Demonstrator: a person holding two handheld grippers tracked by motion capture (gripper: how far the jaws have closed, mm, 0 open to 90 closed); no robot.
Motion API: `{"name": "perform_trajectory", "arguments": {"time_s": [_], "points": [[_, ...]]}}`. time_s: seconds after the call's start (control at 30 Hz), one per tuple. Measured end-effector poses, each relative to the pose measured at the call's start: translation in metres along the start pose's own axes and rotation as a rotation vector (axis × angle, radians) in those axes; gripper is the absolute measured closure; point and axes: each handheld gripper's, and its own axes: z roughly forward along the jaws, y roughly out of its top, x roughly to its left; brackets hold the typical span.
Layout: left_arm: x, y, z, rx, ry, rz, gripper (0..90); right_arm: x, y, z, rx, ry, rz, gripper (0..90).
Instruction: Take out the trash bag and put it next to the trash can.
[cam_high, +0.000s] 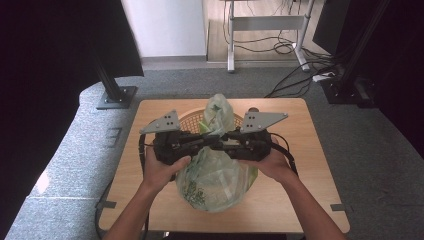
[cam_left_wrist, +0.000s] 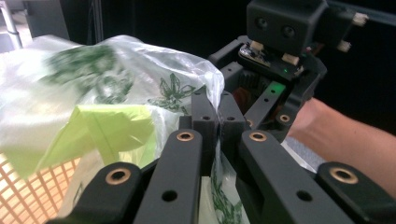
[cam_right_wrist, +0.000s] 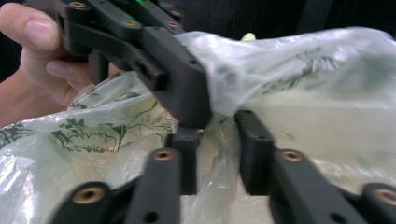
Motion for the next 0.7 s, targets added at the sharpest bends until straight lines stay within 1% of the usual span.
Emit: {"name": "perform_trajectory", "arguments": {"time_s": [0.03,0.07,0.1,0.17,0.2,0.27,0.33,0.37,0.4,0.47,0.53,0.6,0.7], "points": [[0.001,0.0,-0.001,-0.002,-0.003,0.0,88.7,0.001,0.0,0.001,0.001,-0.006,-0.011,86.8],[0.001,0.0,-0.003,-0.006,0.005,0.004,87.6,0.002,0.001,0.001,0.004,-0.017,-0.011,87.9],[0.0,0.0,-0.005,-0.016,0.017,0.009,83.8,0.002,0.001,0.001,0.006,-0.018,-0.009,88.5],[0.001,0.001,-0.013,-0.04,0.038,0.011,70.7,0.002,0.002,-0.001,0.009,-0.037,-0.016,88.8],[0.002,0.001,-0.018,-0.054,0.051,0.014,66.3,0.002,0.002,-0.002,0.01,-0.043,-0.017,88.9],[0.005,0.001,-0.029,-0.064,0.088,0.038,57.2,0.001,0.002,-0.007,0.003,-0.052,-0.016,89.1],[0.008,0.001,-0.04,-0.067,0.143,0.065,45.3,-0.001,0.003,-0.014,-0.019,-0.053,-0.009,89.2],[0.011,0.0,-0.047,-0.071,0.168,0.076,41.5,-0.002,0.005,-0.019,-0.031,-0.049,-0.004,89.2],[0.014,-0.001,-0.054,-0.082,0.179,0.076,39.7,-0.003,0.007,-0.023,-0.043,-0.049,-0.002,89.3],[0.022,-0.003,-0.065,-0.101,0.186,0.061,37.5,-0.004,0.011,-0.031,-0.074,-0.041,-0.003,89.3],[0.03,-0.007,-0.07,-0.09,0.205,0.048,33.6,-0.005,0.017,-0.037,-0.108,-0.029,0.003,89.3],[0.037,-0.012,-0.068,-0.07,0.188,0.042,32.0,-0.006,0.024,-0.042,-0.139,-0.018,0.008,89.3],[0.037,-0.019,-0.058,-0.026,0.155,0.065,25.7,-0.005,0.035,-0.044,-0.164,-0.014,0.005,89.3]]}}
